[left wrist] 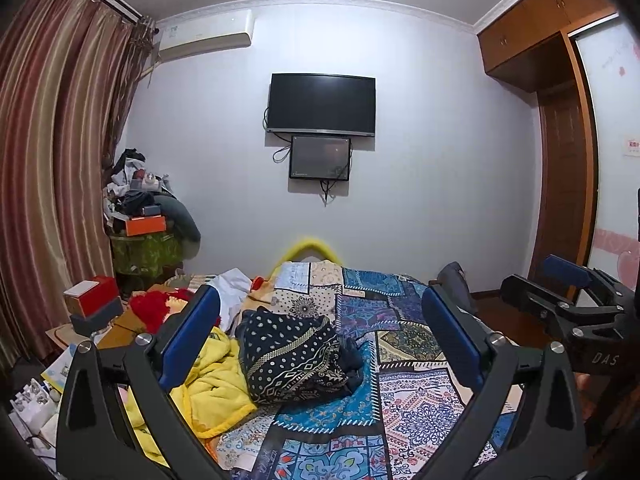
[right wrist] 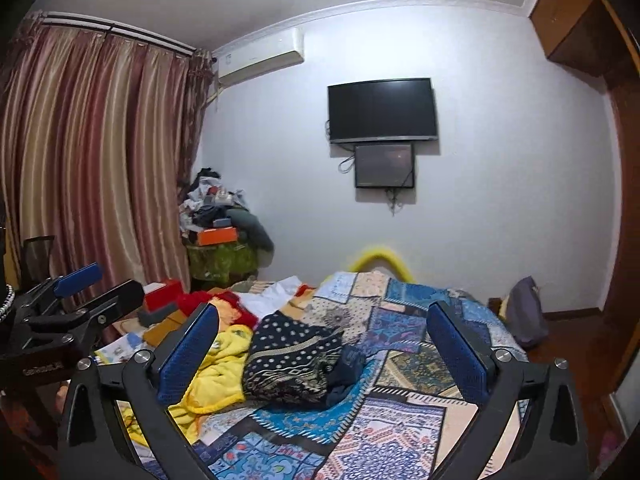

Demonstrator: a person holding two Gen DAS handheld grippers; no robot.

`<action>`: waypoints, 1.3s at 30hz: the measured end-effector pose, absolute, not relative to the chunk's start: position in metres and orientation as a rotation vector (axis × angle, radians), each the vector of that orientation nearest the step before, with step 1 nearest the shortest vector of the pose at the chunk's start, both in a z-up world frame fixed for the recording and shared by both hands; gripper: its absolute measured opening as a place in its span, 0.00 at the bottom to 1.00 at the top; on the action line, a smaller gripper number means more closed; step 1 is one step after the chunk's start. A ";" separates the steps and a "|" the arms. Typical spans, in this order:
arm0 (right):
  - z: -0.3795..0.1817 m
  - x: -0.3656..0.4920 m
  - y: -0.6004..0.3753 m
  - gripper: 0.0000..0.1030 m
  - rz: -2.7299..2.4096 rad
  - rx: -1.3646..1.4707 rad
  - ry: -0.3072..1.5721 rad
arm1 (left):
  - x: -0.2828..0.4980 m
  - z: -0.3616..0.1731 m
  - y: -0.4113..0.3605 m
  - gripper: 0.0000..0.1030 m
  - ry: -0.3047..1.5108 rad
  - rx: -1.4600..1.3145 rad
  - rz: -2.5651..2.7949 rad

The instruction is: Fold large clothes

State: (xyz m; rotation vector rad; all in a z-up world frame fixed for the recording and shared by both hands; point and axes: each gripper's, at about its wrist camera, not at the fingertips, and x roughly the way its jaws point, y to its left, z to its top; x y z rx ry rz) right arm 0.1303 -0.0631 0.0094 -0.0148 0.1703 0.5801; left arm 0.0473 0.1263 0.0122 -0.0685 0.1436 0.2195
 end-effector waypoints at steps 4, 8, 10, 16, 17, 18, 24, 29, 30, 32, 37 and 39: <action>0.009 0.132 -0.064 1.00 0.575 -0.012 0.182 | 0.050 0.012 0.127 0.99 0.150 -0.071 0.219; 0.009 0.133 -0.066 1.00 0.576 -0.003 0.186 | 0.052 0.012 0.128 0.99 0.156 -0.073 0.214; 0.010 0.134 -0.067 1.00 0.574 0.002 0.186 | 0.053 0.012 0.130 0.99 0.158 -0.075 0.212; 0.011 0.134 -0.068 1.00 0.572 0.011 0.185 | 0.055 0.011 0.133 0.99 0.164 -0.084 0.202; 0.011 0.134 -0.068 1.00 0.572 0.010 0.185 | 0.055 0.011 0.133 0.99 0.164 -0.084 0.203; 0.011 0.134 -0.068 1.00 0.572 0.009 0.185 | 0.055 0.011 0.134 1.00 0.165 -0.084 0.202; 0.012 0.133 -0.067 1.00 0.565 0.012 0.179 | 0.058 0.010 0.137 0.99 0.178 -0.084 0.178; 0.014 0.131 -0.068 1.00 0.553 0.019 0.169 | 0.060 0.010 0.136 1.00 0.180 -0.082 0.161; 0.014 0.131 -0.068 1.00 0.549 0.021 0.166 | 0.060 0.010 0.135 1.00 0.180 -0.083 0.159; 0.015 0.130 -0.068 1.00 0.543 0.024 0.163 | 0.060 0.010 0.136 1.00 0.181 -0.085 0.157; 0.016 0.130 -0.069 1.00 0.536 0.034 0.162 | 0.061 0.010 0.137 1.00 0.185 -0.089 0.143; 0.016 0.130 -0.069 1.00 0.535 0.038 0.164 | 0.061 0.010 0.137 0.99 0.185 -0.088 0.141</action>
